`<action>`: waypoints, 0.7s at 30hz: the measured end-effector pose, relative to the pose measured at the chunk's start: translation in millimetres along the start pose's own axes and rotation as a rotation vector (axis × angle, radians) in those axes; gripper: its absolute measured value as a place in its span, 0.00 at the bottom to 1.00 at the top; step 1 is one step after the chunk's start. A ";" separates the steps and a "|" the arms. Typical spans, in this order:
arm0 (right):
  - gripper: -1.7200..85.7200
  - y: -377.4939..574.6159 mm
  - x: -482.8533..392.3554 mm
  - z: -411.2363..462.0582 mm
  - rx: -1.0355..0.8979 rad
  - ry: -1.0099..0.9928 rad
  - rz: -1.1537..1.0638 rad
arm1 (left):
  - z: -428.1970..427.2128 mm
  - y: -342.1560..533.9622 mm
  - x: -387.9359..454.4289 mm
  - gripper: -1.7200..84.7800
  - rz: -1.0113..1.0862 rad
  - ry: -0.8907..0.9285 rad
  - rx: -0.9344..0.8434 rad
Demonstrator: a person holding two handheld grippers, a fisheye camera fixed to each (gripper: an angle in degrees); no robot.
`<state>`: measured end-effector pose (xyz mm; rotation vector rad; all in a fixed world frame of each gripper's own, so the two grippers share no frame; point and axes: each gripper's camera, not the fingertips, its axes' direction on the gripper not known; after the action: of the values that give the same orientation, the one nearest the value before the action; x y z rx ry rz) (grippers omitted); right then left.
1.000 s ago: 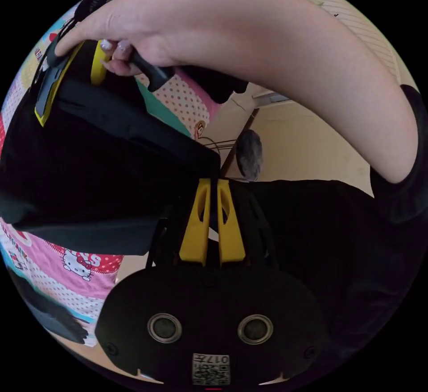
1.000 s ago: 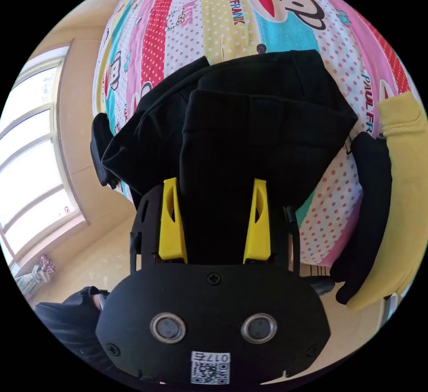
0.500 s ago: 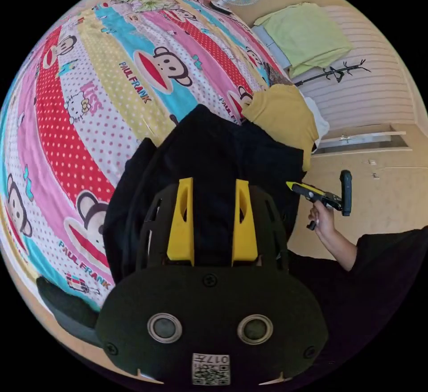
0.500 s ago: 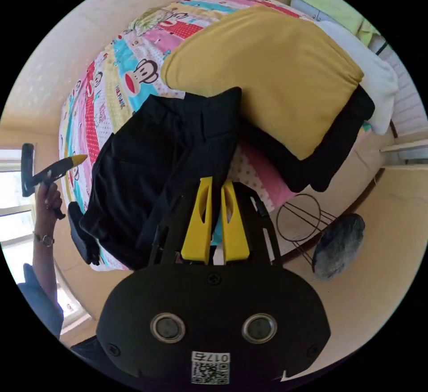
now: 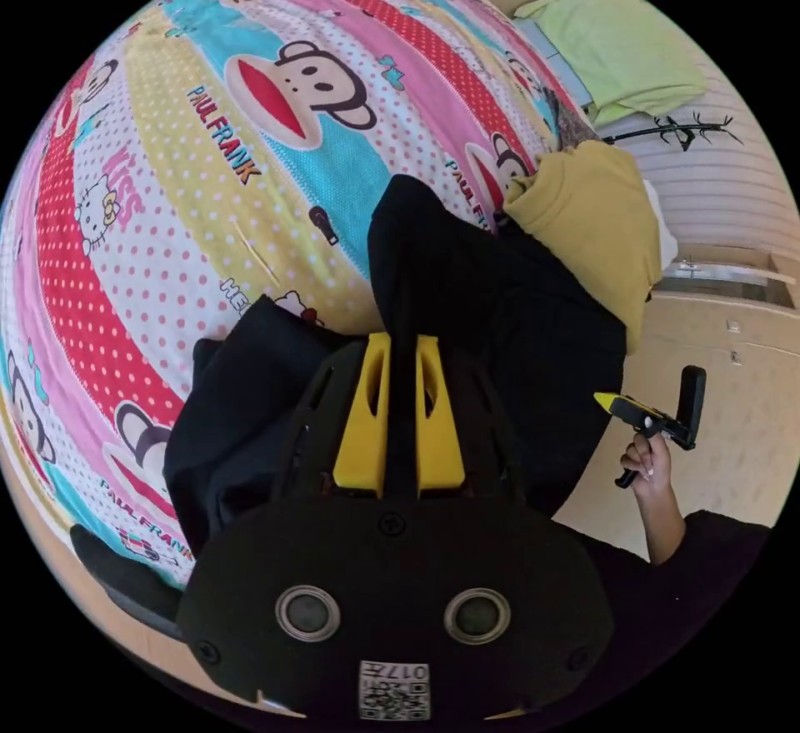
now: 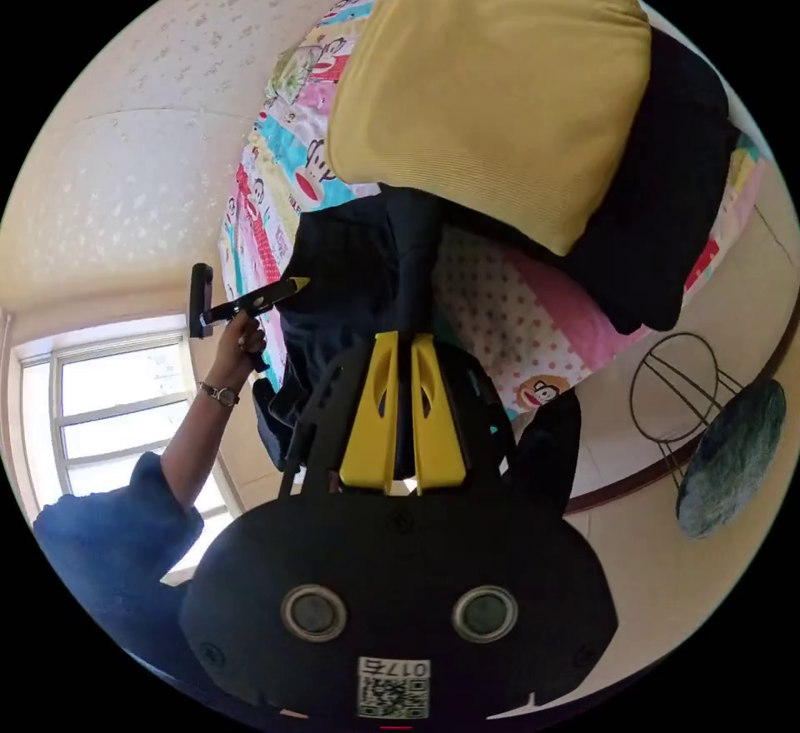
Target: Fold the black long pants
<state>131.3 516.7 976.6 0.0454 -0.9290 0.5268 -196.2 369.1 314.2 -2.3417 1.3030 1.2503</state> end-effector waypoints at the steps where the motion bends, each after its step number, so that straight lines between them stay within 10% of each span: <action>1: 0.06 10.2 -13.9 -18.1 0.006 -0.026 -0.049 | -28.7 34.8 15.8 0.08 0.001 0.028 0.085; 11: 0.05 125.5 -173.2 -214.7 0.205 -0.365 -0.862 | -334.8 345.2 185.1 0.07 0.086 -0.258 0.867; 21: 0.05 228.7 -266.9 -358.5 0.673 -0.526 -1.303 | -460.0 501.7 318.8 0.07 0.219 -0.308 1.596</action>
<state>168.7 699.2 510.4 1.3559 -0.9782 -0.4494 -231.0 -363.6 478.4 -0.8470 1.5110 0.2105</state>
